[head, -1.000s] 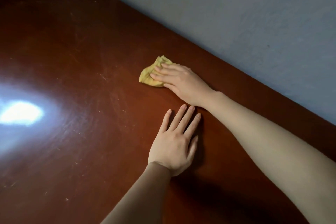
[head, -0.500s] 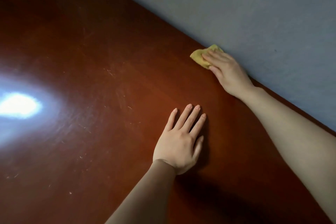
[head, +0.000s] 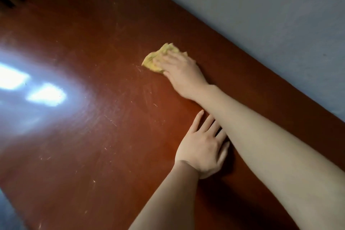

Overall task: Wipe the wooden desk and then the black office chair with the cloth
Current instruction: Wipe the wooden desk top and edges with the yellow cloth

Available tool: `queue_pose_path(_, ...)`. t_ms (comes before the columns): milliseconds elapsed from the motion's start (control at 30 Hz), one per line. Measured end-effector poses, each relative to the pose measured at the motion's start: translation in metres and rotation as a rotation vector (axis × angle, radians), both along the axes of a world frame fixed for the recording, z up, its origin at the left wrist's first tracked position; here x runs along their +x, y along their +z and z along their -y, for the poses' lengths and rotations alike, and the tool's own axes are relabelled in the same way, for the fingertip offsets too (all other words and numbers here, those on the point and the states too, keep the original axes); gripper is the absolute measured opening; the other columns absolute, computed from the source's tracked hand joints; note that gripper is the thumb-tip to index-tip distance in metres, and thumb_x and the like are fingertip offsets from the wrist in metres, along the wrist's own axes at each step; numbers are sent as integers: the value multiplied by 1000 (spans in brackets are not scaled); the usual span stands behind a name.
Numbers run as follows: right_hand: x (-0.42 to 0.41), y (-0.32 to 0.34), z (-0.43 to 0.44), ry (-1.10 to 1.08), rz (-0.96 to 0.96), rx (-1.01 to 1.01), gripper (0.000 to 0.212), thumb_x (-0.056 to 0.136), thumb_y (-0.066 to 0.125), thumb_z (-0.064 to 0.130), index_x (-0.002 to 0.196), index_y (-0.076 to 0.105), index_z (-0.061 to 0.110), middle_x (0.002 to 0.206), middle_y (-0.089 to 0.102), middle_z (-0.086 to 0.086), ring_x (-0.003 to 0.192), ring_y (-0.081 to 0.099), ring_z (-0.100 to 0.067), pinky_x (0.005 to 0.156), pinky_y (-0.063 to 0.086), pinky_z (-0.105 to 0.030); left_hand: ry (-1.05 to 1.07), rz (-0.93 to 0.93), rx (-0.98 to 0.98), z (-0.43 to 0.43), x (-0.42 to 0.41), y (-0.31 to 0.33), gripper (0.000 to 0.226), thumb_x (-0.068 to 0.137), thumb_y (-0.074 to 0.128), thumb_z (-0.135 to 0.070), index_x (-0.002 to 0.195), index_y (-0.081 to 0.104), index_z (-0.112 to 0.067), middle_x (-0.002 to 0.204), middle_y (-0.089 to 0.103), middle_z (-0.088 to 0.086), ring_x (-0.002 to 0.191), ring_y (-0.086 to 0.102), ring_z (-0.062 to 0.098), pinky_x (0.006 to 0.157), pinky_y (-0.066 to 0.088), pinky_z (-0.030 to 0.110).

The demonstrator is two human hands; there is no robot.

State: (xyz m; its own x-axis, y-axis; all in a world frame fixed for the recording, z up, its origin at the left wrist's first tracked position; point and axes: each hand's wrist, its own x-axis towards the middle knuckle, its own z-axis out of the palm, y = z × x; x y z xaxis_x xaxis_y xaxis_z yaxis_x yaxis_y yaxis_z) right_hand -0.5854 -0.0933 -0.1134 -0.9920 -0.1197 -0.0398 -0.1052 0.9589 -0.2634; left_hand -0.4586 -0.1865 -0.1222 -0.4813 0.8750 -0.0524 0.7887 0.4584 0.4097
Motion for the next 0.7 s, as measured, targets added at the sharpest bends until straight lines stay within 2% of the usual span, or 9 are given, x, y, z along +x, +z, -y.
queue_pose_path(167, 45, 2, 34, 378, 55, -43, 43, 102, 35, 22, 143, 35, 35, 153, 27, 13, 143, 16, -10, 111, 11, -30, 50, 68, 50, 1, 2, -2, 61, 93, 20, -41, 151, 18, -21, 158, 12, 0, 146, 1, 14, 115, -13, 28)
queue_pose_path(200, 52, 3, 31, 439, 70, -49, 42, 102, 37, 23, 143, 36, 35, 153, 27, 13, 143, 17, -9, 110, 10, -29, 56, 76, 52, 1, 3, -2, 61, 93, 22, -41, 151, 19, -20, 158, 13, 0, 146, 2, 14, 116, -11, 27)
queue_pose_path(267, 61, 6, 19, 524, 108, -72, 41, 101, 39, 24, 141, 40, 34, 152, 31, 12, 142, 20, -8, 112, 12, -28, 60, 101, 46, 1, 2, -1, 55, 94, 30, -38, 145, 34, -18, 150, 35, 6, 141, 25, 21, 117, 7, 30)
queue_pose_path(333, 66, 9, 0, 535, 123, -107, 39, 100, 43, 22, 138, 45, 32, 149, 37, 11, 140, 26, -8, 112, 18, -26, 53, 77, 22, 1, 2, 1, 47, 93, 33, -37, 131, 52, -15, 126, 59, 10, 121, 49, 27, 107, 20, 35)
queue_pose_path(367, 68, 10, -12, 509, 122, -120, 39, 99, 46, 21, 137, 48, 30, 147, 40, 10, 139, 28, -8, 112, 19, -25, 48, 43, 14, 0, 2, 1, 47, 94, 32, -37, 131, 52, -16, 125, 59, 9, 120, 49, 27, 107, 20, 35)
queue_pose_path(400, 70, 10, -25, 464, 120, -129, 39, 98, 48, 21, 136, 49, 29, 146, 41, 9, 139, 30, -8, 112, 20, -24, 42, 11, 7, 1, 2, 0, 50, 94, 30, -38, 138, 45, -18, 133, 54, 7, 128, 42, 26, 113, 16, 38)
queue_pose_path(467, 70, 11, -54, 323, 115, -156, 39, 96, 51, 19, 135, 50, 27, 145, 43, 7, 139, 31, -9, 113, 20, -25, 38, -30, 12, 1, 2, -2, 55, 96, 26, -39, 147, 29, -21, 152, 32, 3, 143, 19, 22, 119, 0, 41)
queue_pose_path(533, 71, 11, -84, 160, 95, -194, 40, 95, 54, 13, 134, 52, 22, 144, 45, 3, 138, 32, -13, 115, 21, -28, 31, -37, 23, 1, 2, -3, 57, 96, 23, -39, 150, 23, -22, 157, 18, 1, 146, 6, 19, 117, -6, 41)
queue_pose_path(700, 82, 10, -143, -138, 25, -201, 41, 94, 53, 4, 134, 50, 11, 144, 42, -8, 138, 34, -23, 117, 17, -31, 32, -48, -10, 1, 2, -2, 56, 96, 26, -39, 149, 26, -23, 157, 17, 0, 146, 5, 17, 116, -4, 44)
